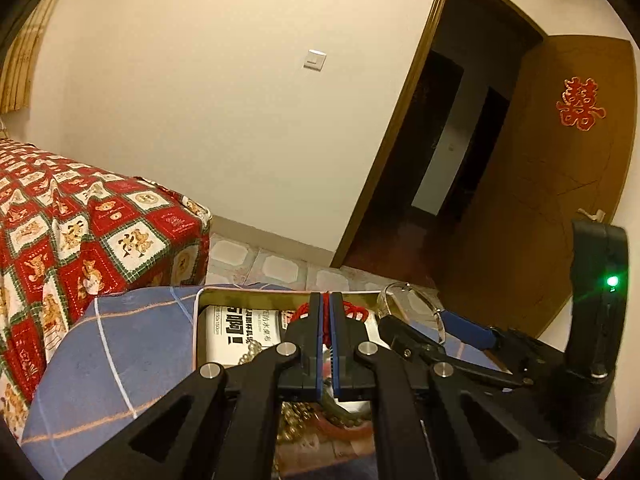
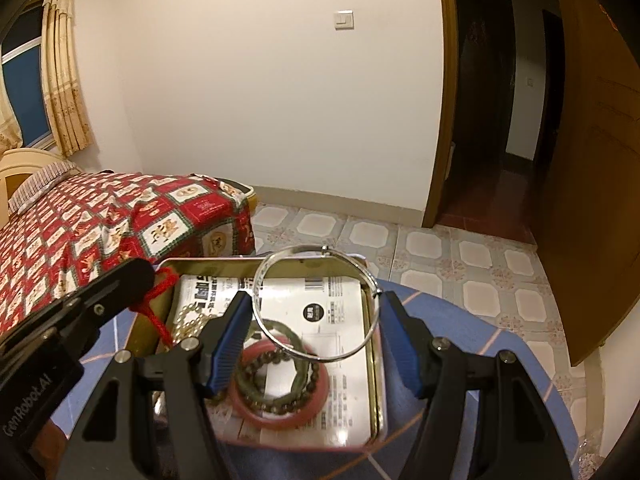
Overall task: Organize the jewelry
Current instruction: 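Carry the bead bracelet and silver bangle in both grippers into the pink tin, then open both grippers to release the bracelet and bangle inside the tin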
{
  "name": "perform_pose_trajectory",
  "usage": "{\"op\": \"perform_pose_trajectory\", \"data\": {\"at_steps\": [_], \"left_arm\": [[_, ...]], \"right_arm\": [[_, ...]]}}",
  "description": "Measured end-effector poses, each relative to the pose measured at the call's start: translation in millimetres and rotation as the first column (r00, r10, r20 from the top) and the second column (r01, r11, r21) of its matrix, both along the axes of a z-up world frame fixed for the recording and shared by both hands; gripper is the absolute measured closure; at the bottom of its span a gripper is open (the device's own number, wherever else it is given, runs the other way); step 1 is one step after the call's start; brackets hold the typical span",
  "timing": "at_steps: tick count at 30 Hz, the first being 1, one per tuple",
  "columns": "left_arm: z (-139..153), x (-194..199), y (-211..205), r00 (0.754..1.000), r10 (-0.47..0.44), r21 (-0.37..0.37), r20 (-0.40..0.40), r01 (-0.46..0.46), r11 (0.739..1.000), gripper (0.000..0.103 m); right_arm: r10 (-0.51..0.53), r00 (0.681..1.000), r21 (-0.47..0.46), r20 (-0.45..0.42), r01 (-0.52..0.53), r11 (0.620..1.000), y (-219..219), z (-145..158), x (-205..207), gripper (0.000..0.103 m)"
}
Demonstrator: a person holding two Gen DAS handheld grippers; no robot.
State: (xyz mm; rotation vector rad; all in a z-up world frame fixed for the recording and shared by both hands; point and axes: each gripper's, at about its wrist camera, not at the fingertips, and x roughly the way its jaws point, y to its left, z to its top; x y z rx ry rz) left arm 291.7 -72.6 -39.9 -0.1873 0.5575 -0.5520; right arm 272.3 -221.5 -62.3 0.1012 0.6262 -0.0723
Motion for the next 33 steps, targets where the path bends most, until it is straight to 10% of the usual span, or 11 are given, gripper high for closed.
{"op": "perform_pose_trajectory", "data": {"at_steps": [23,26,28,33], "left_arm": [[-30.3,22.7,-3.1,0.992,0.047,0.065,-0.114,-0.039,0.997,0.099],[-24.1,19.4,-8.0,0.992,0.043,0.098,-0.122,-0.031,0.995,0.072],[-17.4,12.5,-7.0,0.995,0.056,0.105,-0.085,-0.047,0.993,0.023],[-2.5,-5.2,-1.4,0.995,0.097,0.135,0.0,-0.096,0.986,0.02]], "right_arm": [[0.053,0.996,-0.025,-0.076,-0.055,0.998,4.9,-33.3,18.3,0.032],[0.073,0.995,-0.02,-0.069,-0.074,0.997,7.9,-31.4,15.7,0.024],[0.069,0.996,-0.043,-0.048,-0.072,0.997,10.4,-25.5,10.3,0.02],[0.062,0.998,-0.057,-0.019,-0.063,0.996,12.6,-18.9,-3.0,0.013]]}}
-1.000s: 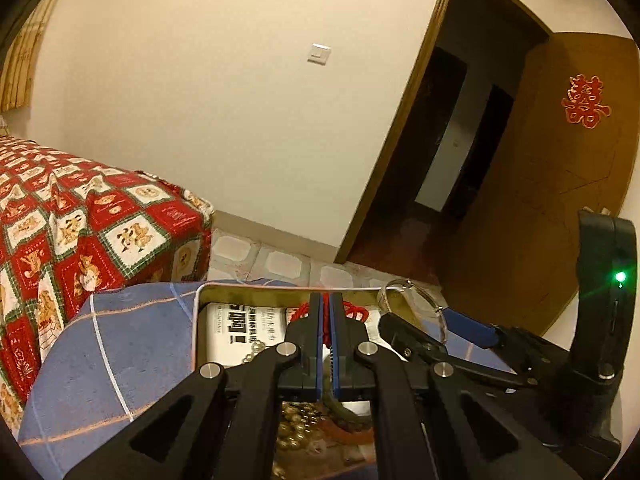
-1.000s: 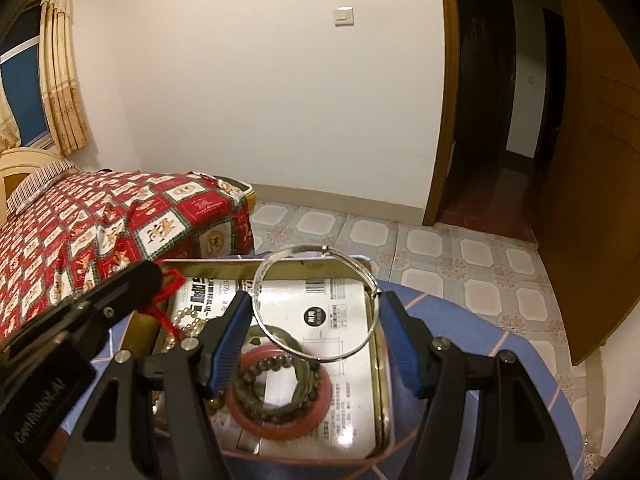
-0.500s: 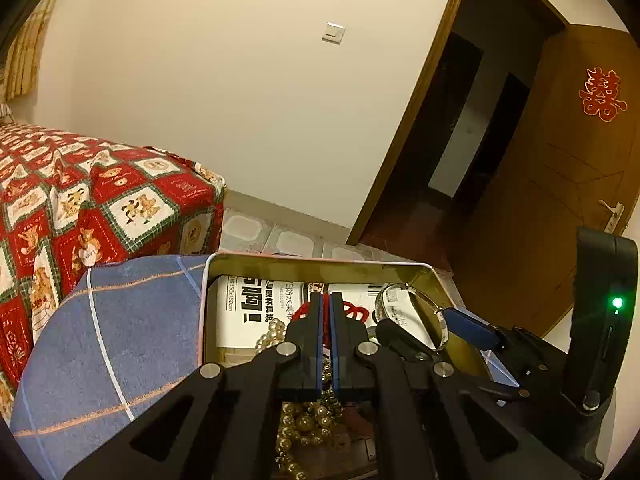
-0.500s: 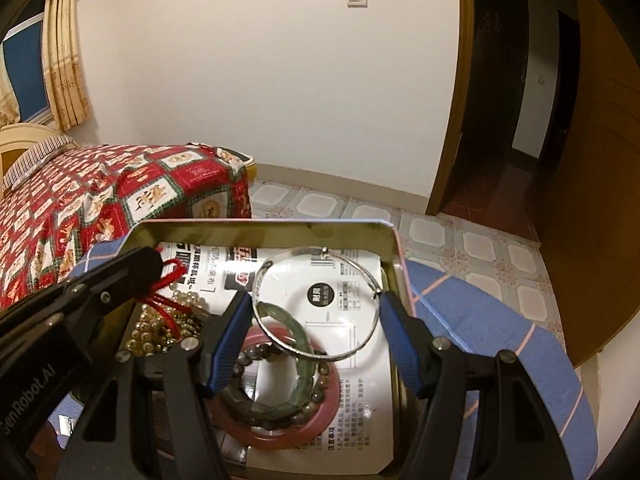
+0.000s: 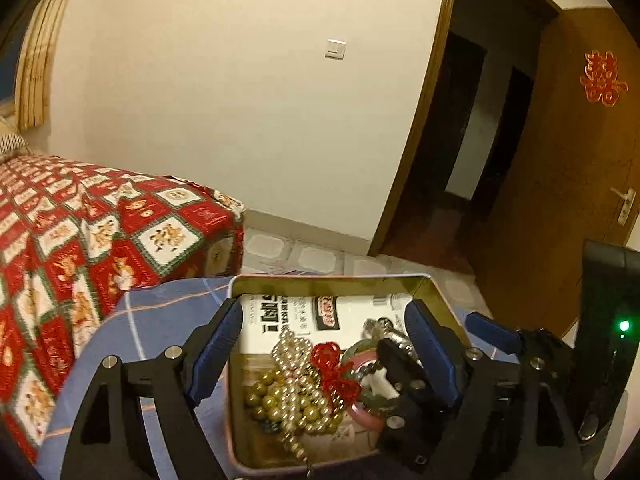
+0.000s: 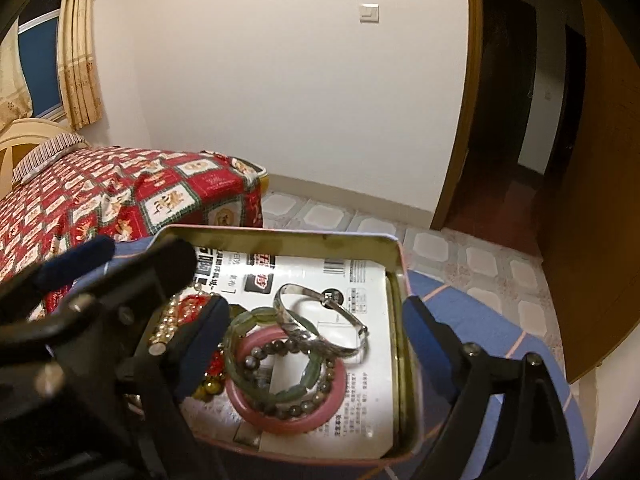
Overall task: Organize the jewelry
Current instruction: 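Open both grippers to release the bracelet and bangle inside the tin, then withdraw both grippers from the tin toward the brown beads and watch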
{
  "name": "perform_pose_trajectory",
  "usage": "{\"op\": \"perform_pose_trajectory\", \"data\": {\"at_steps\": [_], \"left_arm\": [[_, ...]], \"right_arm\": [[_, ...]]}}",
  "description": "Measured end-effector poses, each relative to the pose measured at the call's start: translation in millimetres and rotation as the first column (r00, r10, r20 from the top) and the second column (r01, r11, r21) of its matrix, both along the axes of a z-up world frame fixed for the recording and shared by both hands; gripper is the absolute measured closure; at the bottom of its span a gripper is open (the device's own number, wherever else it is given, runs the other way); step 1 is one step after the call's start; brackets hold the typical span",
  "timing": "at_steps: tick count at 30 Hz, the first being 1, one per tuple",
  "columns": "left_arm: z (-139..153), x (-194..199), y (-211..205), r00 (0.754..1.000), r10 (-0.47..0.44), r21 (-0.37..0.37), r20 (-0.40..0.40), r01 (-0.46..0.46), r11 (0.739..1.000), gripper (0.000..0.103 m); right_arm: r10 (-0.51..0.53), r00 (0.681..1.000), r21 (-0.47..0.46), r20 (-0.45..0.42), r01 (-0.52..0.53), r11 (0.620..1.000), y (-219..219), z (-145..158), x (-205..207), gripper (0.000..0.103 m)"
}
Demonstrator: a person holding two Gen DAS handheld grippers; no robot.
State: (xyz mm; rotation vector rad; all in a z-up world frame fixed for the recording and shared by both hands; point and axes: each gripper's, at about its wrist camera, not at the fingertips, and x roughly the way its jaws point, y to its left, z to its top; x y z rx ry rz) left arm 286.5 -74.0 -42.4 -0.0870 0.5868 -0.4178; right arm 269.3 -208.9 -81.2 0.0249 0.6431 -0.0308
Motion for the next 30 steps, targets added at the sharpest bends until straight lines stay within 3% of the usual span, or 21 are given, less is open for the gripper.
{"op": "perform_pose_trajectory", "data": {"at_steps": [7,11,17,21,30], "left_arm": [[-0.5,-15.4,18.9,0.999,0.03,-0.015,-0.024,-0.03,0.999,0.02],[0.0,-28.9,33.6,0.998,0.066,0.024,-0.023,-0.066,0.998,0.02],[-13.1,-53.8,57.2,0.991,0.127,0.077,-0.05,-0.123,0.989,0.02],[-21.6,-77.2,69.1,0.986,0.159,0.125,-0.058,-0.15,0.981,0.02],[-34.7,-114.8,98.3,0.973,0.206,0.121,-0.107,-0.193,0.974,0.02]], "right_arm": [[-0.034,0.999,0.041,-0.023,0.035,0.999,-5.3,0.0,-13.9,0.013],[-0.066,0.997,0.052,-0.031,0.068,0.996,-13.4,-1.3,-32.9,0.013],[-0.091,0.994,0.162,-0.064,0.1,0.982,-28.5,-11.5,-64.6,0.013],[-0.082,0.994,0.133,-0.066,0.091,0.987,-20.4,-12.3,-83.0,0.013],[-0.035,0.996,0.133,-0.086,0.046,0.99,-0.6,-19.1,-109.6,0.018]]}}
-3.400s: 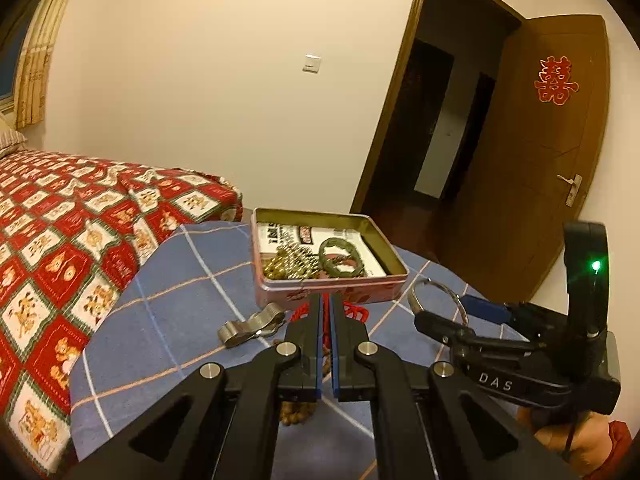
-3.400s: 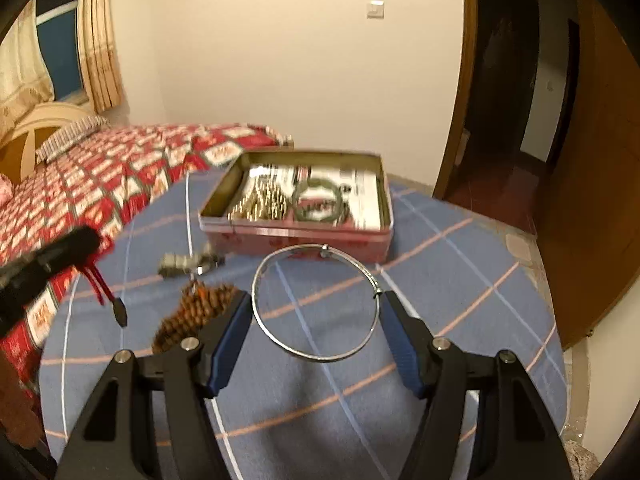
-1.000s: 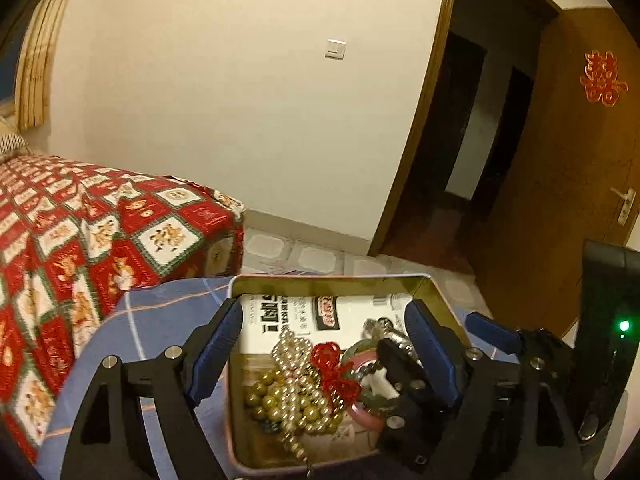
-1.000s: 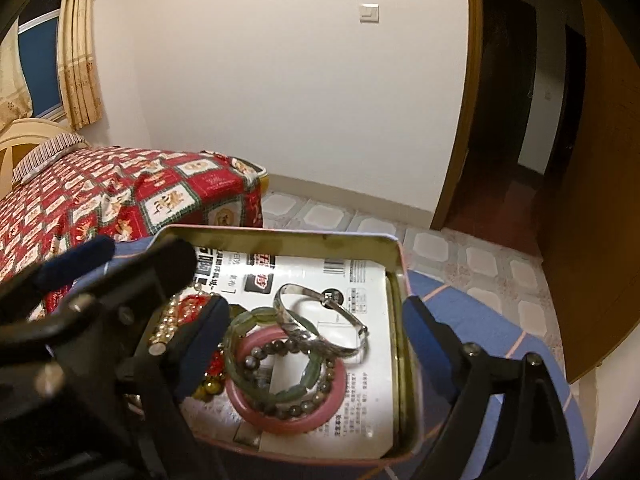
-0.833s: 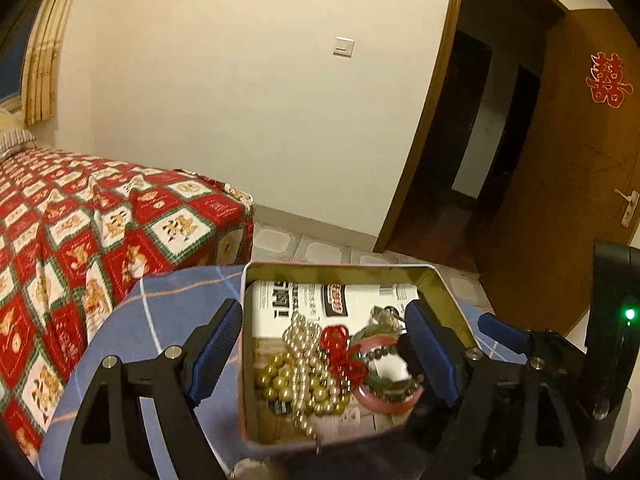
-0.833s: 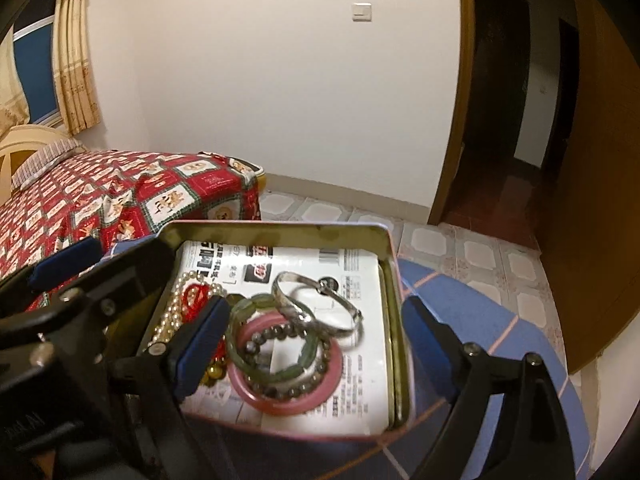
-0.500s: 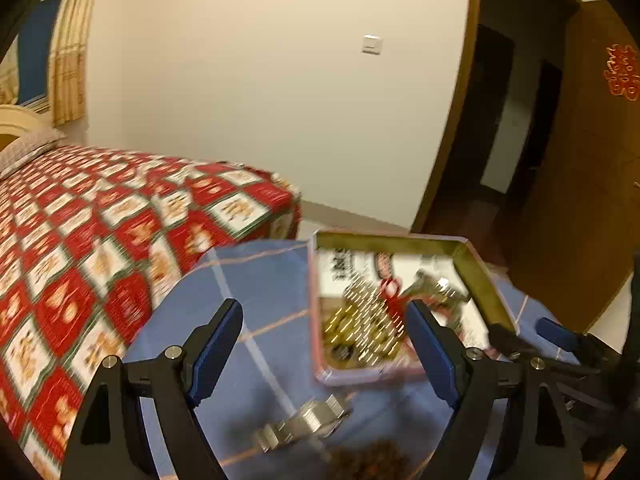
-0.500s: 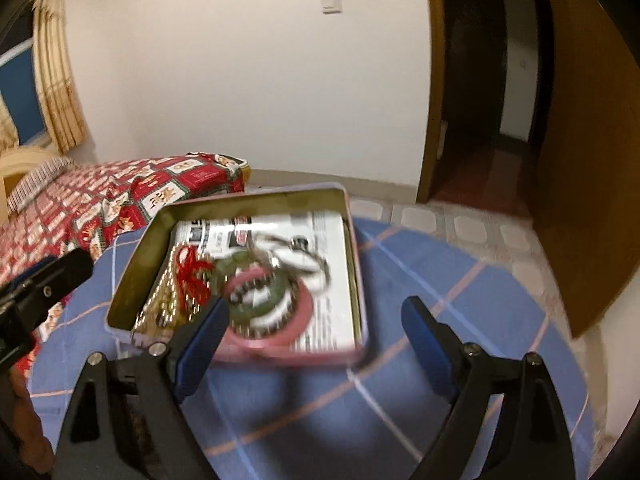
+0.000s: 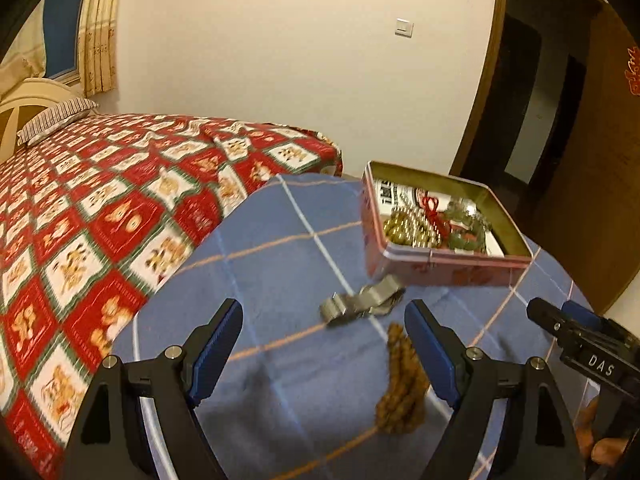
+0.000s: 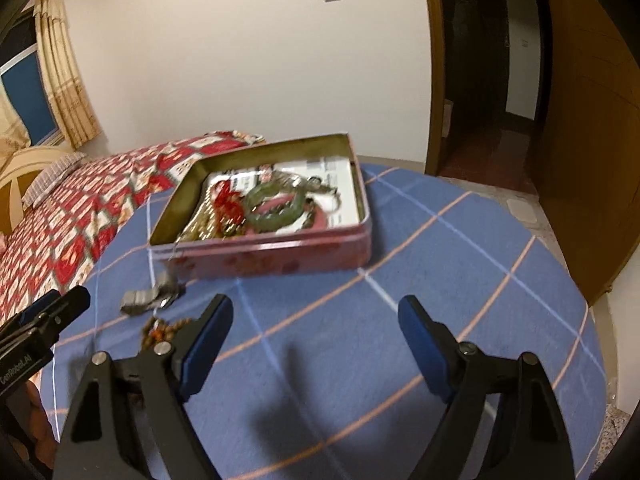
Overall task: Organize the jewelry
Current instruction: 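Withdraw both grippers from the tin toward the brown beads and watch, then grasp the long brown bead strand with the right gripper while the left gripper grasps the silver mesh watch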
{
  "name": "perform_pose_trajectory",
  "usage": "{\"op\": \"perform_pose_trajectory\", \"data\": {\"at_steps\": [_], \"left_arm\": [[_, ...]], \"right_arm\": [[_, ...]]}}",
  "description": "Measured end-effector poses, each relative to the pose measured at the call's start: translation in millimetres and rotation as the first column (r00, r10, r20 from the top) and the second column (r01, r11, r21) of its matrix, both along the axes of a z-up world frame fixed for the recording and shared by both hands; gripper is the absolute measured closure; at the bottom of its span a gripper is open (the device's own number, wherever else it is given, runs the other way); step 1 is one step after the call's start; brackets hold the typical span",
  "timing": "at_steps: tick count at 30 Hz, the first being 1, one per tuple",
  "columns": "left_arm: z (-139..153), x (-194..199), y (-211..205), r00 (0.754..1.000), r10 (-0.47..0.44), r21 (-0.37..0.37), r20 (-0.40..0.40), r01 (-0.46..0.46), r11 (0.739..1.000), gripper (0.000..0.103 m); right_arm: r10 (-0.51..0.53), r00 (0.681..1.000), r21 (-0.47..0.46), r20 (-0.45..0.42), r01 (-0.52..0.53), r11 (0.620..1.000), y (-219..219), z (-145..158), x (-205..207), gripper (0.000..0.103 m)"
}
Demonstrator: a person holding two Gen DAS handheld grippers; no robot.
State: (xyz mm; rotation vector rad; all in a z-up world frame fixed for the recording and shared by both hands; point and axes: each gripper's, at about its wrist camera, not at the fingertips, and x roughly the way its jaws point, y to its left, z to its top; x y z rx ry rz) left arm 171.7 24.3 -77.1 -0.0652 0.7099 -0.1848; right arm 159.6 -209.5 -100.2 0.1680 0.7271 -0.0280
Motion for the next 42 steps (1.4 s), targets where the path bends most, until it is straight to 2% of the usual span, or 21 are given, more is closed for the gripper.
{"op": "perform_pose_trajectory", "data": {"at_steps": [7,11,13,20,24,26,28,32,33,34,36,37,39,42], "left_arm": [[-10.3,-25.4,7.4,1.0,-0.008,0.042,-0.02,0.008,0.999,0.02],[-13.7,-35.3,9.2,1.0,-0.018,0.051,-0.022,0.019,0.999,0.02],[-13.9,-38.2,9.7,1.0,-0.021,0.06,-0.018,0.022,0.998,0.02],[-8.0,-43.2,21.1,1.0,0.008,0.094,0.018,-0.01,0.996,0.02],[-5.5,-41.7,33.5,0.998,0.056,0.116,0.028,-0.059,0.992,0.02],[-4.5,-41.1,41.2,0.996,0.081,0.123,0.032,-0.085,0.989,0.02],[-4.0,-40.5,48.0,0.995,0.097,0.118,0.031,-0.1,0.988,0.02],[-5.3,-38.9,55.7,0.993,0.116,0.118,0.025,-0.118,0.986,0.02],[-5.4,-38.5,56.0,0.993,0.113,0.118,0.025,-0.116,0.986,0.02],[-5.4,-38.1,55.6,0.994,0.11,0.118,0.025,-0.112,0.987,0.02],[-5.0,-36.4,52.7,0.995,0.099,0.122,0.028,-0.101,0.987,0.02],[-4.8,-34.9,50.4,0.995,0.091,0.122,0.029,-0.094,0.988,0.02],[-5.3,-31.1,45.7,0.998,0.066,0.114,0.021,-0.068,0.991,0.02],[-8.1,-22.1,33.7,1.0,0.005,0.113,-0.008,-0.004,0.994,0.02]], "right_arm": [[0.023,1.0,-0.008,-0.005,-0.023,1.0,11.3,-2.6,-19.3,0.021],[0.048,0.998,0.005,-0.026,-0.048,0.999,16.5,-6.0,-22.9,0.035],[0.066,0.997,0.006,-0.034,-0.066,0.998,22.0,-7.5,-24.3,0.037],[0.174,0.982,0.063,-0.074,-0.169,0.984,56.3,-13.5,-18.3,0.037],[0.232,0.968,0.007,-0.094,-0.233,0.973,89.1,-15.2,-1.8,0.036],[0.242,0.964,0.002,-0.11,-0.243,0.97,101.7,-18.4,8.1,0.029],[0.243,0.962,0.002,-0.127,-0.244,0.97,111.7,-23.1,17.2,0.026],[0.258,0.949,-0.033,-0.179,-0.268,0.963,127.4,-34.1,27.8,0.027],[0.255,0.947,-0.046,-0.193,-0.269,0.962,128.6,-37.6,28.7,0.029],[0.252,0.951,-0.082,-0.178,-0.269,0.96,129.2,-37.9,26.5,0.038],[0.254,0.951,-0.125,-0.175,-0.278,0.953,126.0,-38.6,24.1,0.06],[0.258,0.949,-0.119,-0.179,-0.281,0.952,121.7,-37.9,24.1,0.074],[0.262,0.947,-0.078,-0.184,-0.28,0.957,109.2,-36.7,24.0,0.075],[0.235,0.956,-0.072,-0.178,-0.251,0.965,89.9,-34.1,20.4,0.077]]}}
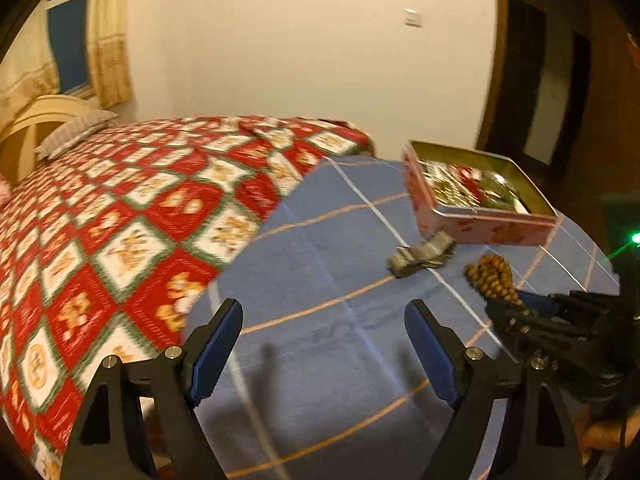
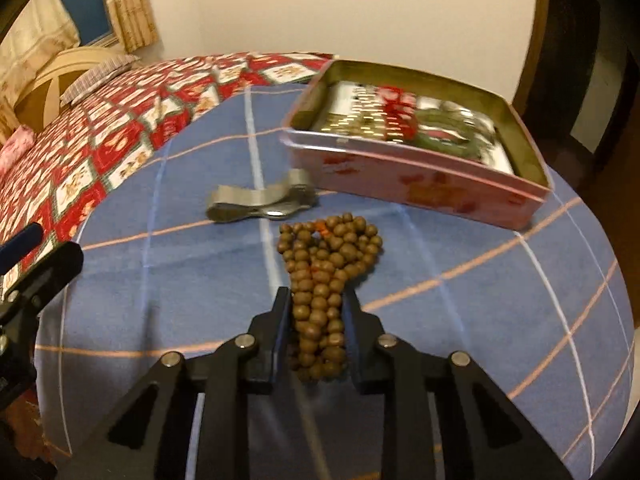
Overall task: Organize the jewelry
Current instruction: 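Grasp the long brown bead strand with the right gripper while the left gripper grasps the silver mesh watch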
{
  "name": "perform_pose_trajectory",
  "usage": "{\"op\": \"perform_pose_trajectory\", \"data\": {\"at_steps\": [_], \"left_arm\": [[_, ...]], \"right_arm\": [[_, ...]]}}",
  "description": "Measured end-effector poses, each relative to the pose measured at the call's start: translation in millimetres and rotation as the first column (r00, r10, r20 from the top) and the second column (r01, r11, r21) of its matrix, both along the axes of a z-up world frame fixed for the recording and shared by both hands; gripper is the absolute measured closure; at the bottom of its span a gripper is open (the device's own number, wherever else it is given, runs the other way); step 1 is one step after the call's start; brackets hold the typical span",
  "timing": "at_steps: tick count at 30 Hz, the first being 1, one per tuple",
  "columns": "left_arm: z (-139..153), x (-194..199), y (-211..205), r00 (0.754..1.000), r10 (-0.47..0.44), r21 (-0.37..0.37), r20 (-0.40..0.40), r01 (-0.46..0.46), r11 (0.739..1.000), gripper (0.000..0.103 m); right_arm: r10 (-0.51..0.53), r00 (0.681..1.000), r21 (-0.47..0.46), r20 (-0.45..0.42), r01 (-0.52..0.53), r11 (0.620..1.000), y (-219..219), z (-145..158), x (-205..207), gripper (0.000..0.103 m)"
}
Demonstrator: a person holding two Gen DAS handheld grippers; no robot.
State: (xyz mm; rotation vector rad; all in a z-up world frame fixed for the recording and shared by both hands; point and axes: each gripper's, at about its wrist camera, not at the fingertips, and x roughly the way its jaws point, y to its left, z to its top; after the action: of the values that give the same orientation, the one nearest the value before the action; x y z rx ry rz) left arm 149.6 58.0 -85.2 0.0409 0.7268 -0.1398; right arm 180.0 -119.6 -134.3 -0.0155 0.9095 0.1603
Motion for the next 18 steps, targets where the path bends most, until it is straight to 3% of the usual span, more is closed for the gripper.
{"op": "perform_pose_trajectory", "data": {"at_steps": [4,11,17,18], "left_arm": [[-3.3,15.5,-23.7,0.995,-0.1,0.072,-0.004,0.1,0.992,0.02],[-14.4,58.7,-66.5,0.961,-0.267,0.151,-0.07,0.275,0.95,0.02],[-30.9,85.1,-86.8,0.943,-0.311,0.173,-0.122,0.329,0.928,0.02],[-37.2,88.2,-88.7,0.937,-0.316,0.165,-0.151,0.339,0.926,0.027]], "right_arm": [[-0.062,0.998,0.074,0.028,0.06,0.995,-35.6,9.0,-8.3,0.078],[-0.143,0.987,0.173,0.073,0.129,0.976,-65.3,14.0,-12.3,0.078],[-0.137,0.989,0.173,0.048,0.127,0.977,-66.4,5.3,-7.4,0.078],[-0.138,0.989,0.173,0.043,0.129,0.976,-67.0,4.6,-5.3,0.078]]}}
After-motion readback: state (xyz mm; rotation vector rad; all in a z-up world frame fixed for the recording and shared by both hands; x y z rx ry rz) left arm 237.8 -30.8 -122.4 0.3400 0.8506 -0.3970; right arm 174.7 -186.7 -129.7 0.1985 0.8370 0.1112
